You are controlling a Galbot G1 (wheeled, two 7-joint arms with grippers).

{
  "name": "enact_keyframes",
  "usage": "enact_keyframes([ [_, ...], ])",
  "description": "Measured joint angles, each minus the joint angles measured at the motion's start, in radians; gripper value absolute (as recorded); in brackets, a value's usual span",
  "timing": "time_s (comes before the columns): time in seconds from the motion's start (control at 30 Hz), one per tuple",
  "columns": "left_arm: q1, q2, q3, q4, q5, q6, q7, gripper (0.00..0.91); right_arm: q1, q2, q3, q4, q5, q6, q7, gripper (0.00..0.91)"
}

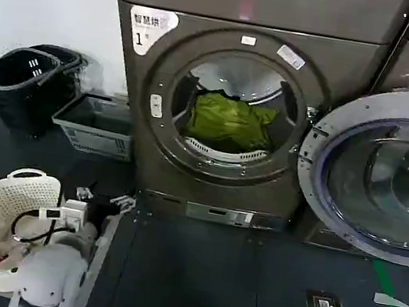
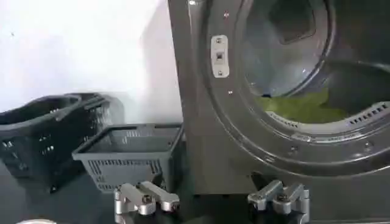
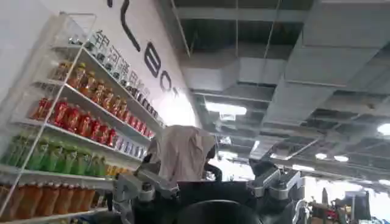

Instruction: Grasp the clothes from the dryer.

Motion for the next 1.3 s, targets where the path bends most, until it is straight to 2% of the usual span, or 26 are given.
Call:
enact_keyframes([
  [0.27,0.000,-0.001,0.001,0.000,0.003,0.000,0.001,0.907,-0.001,-0.007,-0.008,-0.031,0.003,0.043,0.039,0.907],
  [0.53,0.006,-0.003,0.002,-0.003,0.005,0.000,0.004,0.907,0.001,-0.008,-0.013,-0.046,0.005,0.055,0.067,0.907],
  [1.3,0.005,-0.007,0.002,0.000,-0.005,0.000,0.003,0.907,0.005,-0.015,-0.026,-0.069,0.004,0.071,0.075,0.907],
])
